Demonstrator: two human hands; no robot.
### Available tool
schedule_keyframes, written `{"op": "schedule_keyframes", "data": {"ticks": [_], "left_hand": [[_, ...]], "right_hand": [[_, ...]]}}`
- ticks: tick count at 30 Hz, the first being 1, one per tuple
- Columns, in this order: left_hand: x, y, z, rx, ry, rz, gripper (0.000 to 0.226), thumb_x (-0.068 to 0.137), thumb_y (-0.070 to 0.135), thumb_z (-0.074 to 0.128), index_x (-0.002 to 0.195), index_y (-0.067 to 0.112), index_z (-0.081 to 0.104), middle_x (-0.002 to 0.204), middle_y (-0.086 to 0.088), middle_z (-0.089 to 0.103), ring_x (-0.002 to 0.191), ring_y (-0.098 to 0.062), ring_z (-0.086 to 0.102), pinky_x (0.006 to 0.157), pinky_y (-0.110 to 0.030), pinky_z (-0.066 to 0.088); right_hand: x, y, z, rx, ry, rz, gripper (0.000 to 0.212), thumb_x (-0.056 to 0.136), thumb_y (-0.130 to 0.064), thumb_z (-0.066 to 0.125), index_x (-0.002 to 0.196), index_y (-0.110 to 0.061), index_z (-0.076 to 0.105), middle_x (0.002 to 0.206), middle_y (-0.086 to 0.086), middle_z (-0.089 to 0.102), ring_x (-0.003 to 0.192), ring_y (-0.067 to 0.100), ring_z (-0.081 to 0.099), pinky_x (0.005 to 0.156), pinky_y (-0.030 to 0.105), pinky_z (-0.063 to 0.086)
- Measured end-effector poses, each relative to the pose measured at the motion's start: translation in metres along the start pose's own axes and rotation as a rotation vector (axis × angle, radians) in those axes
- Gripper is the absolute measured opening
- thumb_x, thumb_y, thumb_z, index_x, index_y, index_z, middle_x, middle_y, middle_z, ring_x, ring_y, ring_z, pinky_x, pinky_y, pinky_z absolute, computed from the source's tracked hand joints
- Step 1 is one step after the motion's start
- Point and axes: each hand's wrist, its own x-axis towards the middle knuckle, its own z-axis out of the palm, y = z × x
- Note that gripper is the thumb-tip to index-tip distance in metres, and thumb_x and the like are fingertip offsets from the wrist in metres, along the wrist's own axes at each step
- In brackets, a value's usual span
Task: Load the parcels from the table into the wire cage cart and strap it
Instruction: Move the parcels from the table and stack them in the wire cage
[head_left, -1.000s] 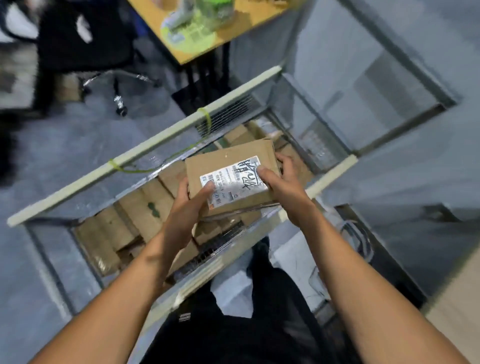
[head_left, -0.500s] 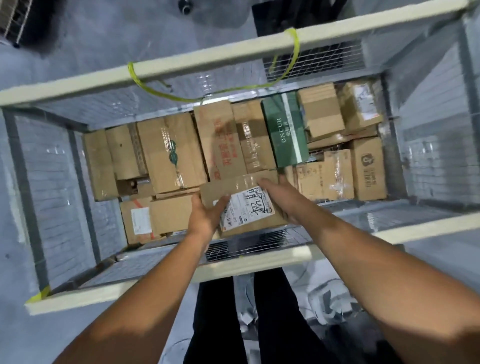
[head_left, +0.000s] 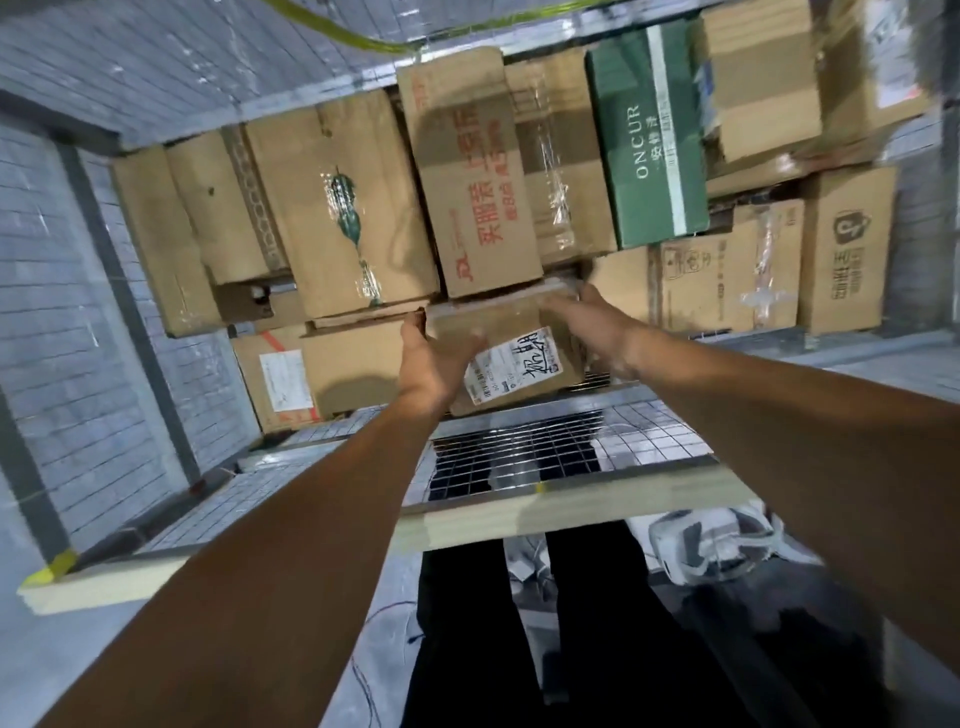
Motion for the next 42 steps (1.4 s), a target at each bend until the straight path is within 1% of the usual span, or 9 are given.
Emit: {"op": "schedule_keyframes", "data": {"ticks": [3,7,11,16,22,28,34,39,42], "left_hand": [[-0.017,0.008,-0.009,0.138,0.04,0.035,0.083,0.092,0.035,0.077,0.156,0.016,0.026,0.154,-0.009,0.049,0.138,-0.031,0.05,0.114,-0.044,0.043],[-0.055,0.024,-0.026,0.3,0.003,0.13,0.089,0.092,0.036,0.077,0.161,0.015,0.026,0.16,-0.007,0.042,0.143,-0.026,0.045,0.106,-0.024,0.034],[-0.095,0.043,-0.043,0.427,-0.049,0.238,0.087,0.094,0.043,0.073,0.163,0.017,0.027,0.164,-0.006,0.038,0.148,-0.027,0.04,0.121,-0.041,0.036],[-0.159,0.078,-0.049,0.638,-0.139,0.474,0.081,0.097,0.051,0.065,0.162,0.017,0.03,0.166,-0.008,0.035,0.15,-0.027,0.034,0.122,-0.042,0.032],[-0.248,0.136,-0.023,0.807,-0.222,0.804,0.075,0.098,0.057,0.061,0.159,0.021,0.037,0.164,-0.008,0.037,0.152,-0.029,0.03,0.123,-0.045,0.027],[-0.346,0.148,0.074,0.859,-0.437,1.011,0.072,0.097,0.055,0.062,0.158,0.025,0.038,0.165,-0.006,0.034,0.154,-0.025,0.026,0.126,-0.046,0.022],[-0.461,0.093,0.204,1.074,-0.828,1.221,0.068,0.096,0.052,0.066,0.152,0.019,0.047,0.157,-0.009,0.047,0.146,-0.027,0.04,0.122,-0.045,0.032],[-0.544,0.018,0.275,1.235,-1.111,1.341,0.067,0.097,0.056,0.062,0.153,0.023,0.045,0.159,0.0,0.044,0.147,-0.018,0.037,0.114,-0.026,0.024],[-0.589,-0.037,0.304,1.358,-1.282,1.379,0.062,0.101,0.052,0.058,0.153,0.022,0.046,0.158,-0.002,0.045,0.145,-0.02,0.041,0.115,-0.029,0.03]], "right_hand": [[-0.026,-0.013,-0.001,-0.033,0.025,-0.015,0.094,0.1,-0.051,0.061,0.167,-0.025,0.0,0.173,0.01,0.016,0.155,0.037,0.025,0.119,0.05,0.027],[-0.075,-0.025,0.002,-0.162,0.045,-0.043,0.088,0.101,-0.05,0.06,0.166,-0.029,0.005,0.17,0.011,0.025,0.15,0.037,0.033,0.114,0.044,0.033],[-0.141,-0.032,0.005,-0.31,0.168,-0.127,0.084,0.1,-0.057,0.059,0.165,-0.033,0.013,0.168,0.011,0.031,0.137,0.032,0.048,0.098,0.036,0.041],[-0.223,-0.022,0.007,-0.292,0.439,-0.208,0.083,0.096,-0.063,0.058,0.165,-0.035,0.02,0.171,0.009,0.024,0.153,0.036,0.031,0.123,0.053,0.029],[-0.32,0.025,0.001,-0.041,0.72,-0.252,0.078,0.1,-0.057,0.056,0.165,-0.028,0.024,0.171,0.01,0.022,0.155,0.034,0.025,0.124,0.048,0.025],[-0.413,0.125,-0.02,0.309,1.036,-0.219,0.076,0.096,-0.063,0.057,0.161,-0.03,0.032,0.168,0.005,0.03,0.156,0.027,0.024,0.125,0.043,0.022],[-0.506,0.274,-0.028,0.725,1.393,-0.128,0.067,0.098,-0.045,0.066,0.155,-0.015,0.046,0.155,0.013,0.047,0.145,0.029,0.043,0.122,0.039,0.031],[-0.573,0.394,0.023,1.112,1.558,-0.028,0.068,0.1,-0.054,0.058,0.158,-0.024,0.038,0.163,0.007,0.036,0.151,0.026,0.034,0.123,0.047,0.031],[-0.597,0.442,0.074,1.372,1.669,0.063,0.068,0.099,-0.056,0.059,0.158,-0.029,0.039,0.16,0.004,0.039,0.147,0.023,0.039,0.12,0.046,0.035]]}}
